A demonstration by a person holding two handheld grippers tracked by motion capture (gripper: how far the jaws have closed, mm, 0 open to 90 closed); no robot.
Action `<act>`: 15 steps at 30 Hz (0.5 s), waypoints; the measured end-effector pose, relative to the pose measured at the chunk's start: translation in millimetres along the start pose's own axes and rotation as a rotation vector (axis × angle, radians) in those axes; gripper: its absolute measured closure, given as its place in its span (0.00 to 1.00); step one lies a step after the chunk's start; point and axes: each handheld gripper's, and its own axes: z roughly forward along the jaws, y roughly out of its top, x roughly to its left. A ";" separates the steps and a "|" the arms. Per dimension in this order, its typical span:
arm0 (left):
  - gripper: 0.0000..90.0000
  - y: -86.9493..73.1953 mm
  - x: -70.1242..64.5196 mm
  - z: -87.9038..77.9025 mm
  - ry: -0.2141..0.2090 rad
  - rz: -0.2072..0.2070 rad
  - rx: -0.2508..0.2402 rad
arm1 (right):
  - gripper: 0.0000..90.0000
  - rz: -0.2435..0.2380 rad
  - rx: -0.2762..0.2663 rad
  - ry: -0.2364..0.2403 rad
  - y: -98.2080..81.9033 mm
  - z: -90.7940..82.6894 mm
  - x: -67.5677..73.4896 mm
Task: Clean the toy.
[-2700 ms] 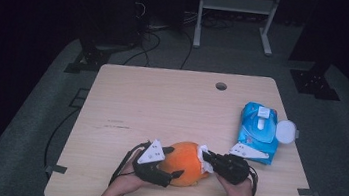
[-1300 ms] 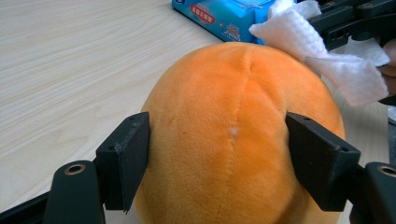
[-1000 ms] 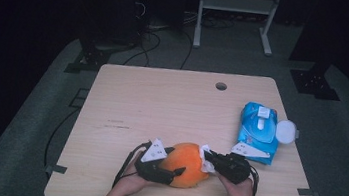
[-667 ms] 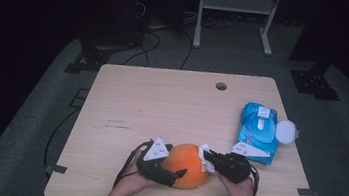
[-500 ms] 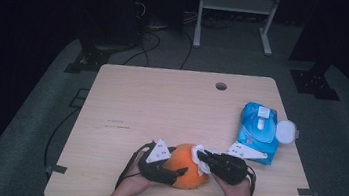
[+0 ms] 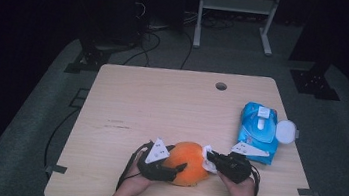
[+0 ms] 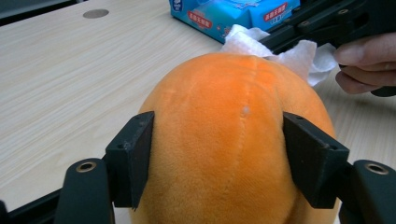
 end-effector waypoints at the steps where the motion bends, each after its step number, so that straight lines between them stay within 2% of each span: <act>1: 0.33 0.5 -2.1 0.3 -0.001 0.014 -0.004 | 0.92 0.003 -0.008 0.003 1.4 -1.5 1.6; 3: 0.33 1.8 -8.6 0.7 -0.001 0.055 -0.006 | 0.92 -0.014 -0.034 0.016 5.6 -4.4 6.7; 5: 0.32 3.1 -13.4 0.9 0.004 0.079 -0.010 | 0.92 -0.044 -0.065 0.054 11.9 -7.8 15.3; 6: 0.30 4.1 -14.9 0.6 0.004 0.084 -0.009 | 0.92 -0.077 -0.071 0.064 14.4 -8.5 20.1; 7: 0.27 5.0 -14.7 0.6 0.002 0.079 -0.012 | 0.92 -0.106 -0.064 0.058 15.3 -8.6 24.6; 8: 0.23 5.9 -12.1 -0.7 -0.005 0.056 -0.016 | 0.92 -0.128 -0.055 0.047 14.5 -7.8 26.3; 12: 0.14 4.5 -1.7 -2.0 -0.012 -0.045 -0.016 | 0.92 -0.074 -0.037 0.032 8.7 -7.0 13.3; 13: 0.15 3.9 -0.5 -1.2 -0.019 -0.053 -0.007 | 0.92 -0.067 -0.039 0.033 8.6 -7.2 11.9; 15: 0.24 3.8 -3.1 0.3 -0.007 -0.024 0.002 | 0.92 -0.076 -0.041 0.032 9.6 -7.3 16.2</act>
